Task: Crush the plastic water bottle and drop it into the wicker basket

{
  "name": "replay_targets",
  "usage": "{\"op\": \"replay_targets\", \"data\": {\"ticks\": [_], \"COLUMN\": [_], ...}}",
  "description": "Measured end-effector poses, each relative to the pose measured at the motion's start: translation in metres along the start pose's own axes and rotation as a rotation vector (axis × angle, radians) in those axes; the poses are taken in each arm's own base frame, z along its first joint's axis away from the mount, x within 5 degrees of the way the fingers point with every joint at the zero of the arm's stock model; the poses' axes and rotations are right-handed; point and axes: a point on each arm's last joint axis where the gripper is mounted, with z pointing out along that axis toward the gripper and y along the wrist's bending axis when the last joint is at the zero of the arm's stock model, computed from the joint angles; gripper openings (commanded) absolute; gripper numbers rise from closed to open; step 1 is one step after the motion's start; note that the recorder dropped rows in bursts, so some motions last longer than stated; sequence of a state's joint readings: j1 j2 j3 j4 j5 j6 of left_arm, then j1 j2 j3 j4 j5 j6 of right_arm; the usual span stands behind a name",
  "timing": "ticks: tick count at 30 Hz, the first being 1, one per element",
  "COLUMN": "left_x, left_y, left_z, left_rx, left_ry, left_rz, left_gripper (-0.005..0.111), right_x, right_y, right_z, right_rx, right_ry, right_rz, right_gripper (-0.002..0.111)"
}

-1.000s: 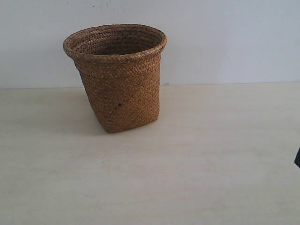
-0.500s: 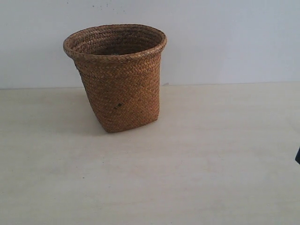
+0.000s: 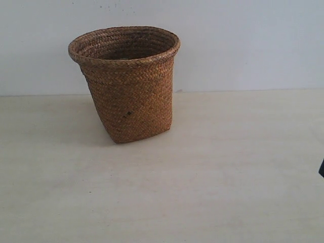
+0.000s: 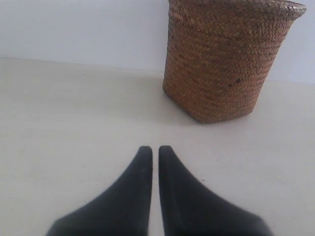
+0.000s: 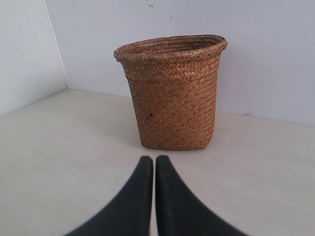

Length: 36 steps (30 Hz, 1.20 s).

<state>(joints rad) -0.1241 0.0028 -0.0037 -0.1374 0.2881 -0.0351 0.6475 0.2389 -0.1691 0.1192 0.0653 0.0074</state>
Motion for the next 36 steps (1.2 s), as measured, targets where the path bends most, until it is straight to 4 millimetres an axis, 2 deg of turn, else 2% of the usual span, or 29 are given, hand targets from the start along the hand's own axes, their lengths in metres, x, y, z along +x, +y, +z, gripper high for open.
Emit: {"op": "replay_targets", "data": {"ticks": [8,17,26,36], "left_x": [-0.0002,-0.0004,-0.0004,-0.0004], "left_y": [0.0028,0.0035,0.0035,0.0035], "left_z": [0.0,-0.0001,-0.0001,-0.0001], "left_rx": [-0.031,-0.039,-0.039,-0.039], "left_ry": [0.0,-0.003,-0.001,0.0], "left_rz": [0.193,0.066,0.161,0.179], "left_gripper": [0.004,0.004,0.004,0.004], "right_x": [0.0,0.0,0.0,0.0], "right_y": [0.0,0.0,0.0,0.0], "right_z": [0.0,0.0,0.0,0.0], "right_rx": [0.0,0.0,0.0,0.0], "right_ry": [0.0,0.0,0.0,0.0], "right_rz": [0.0,0.0,0.0,0.0], "right_gripper": [0.0,0.0,0.0,0.0]}}
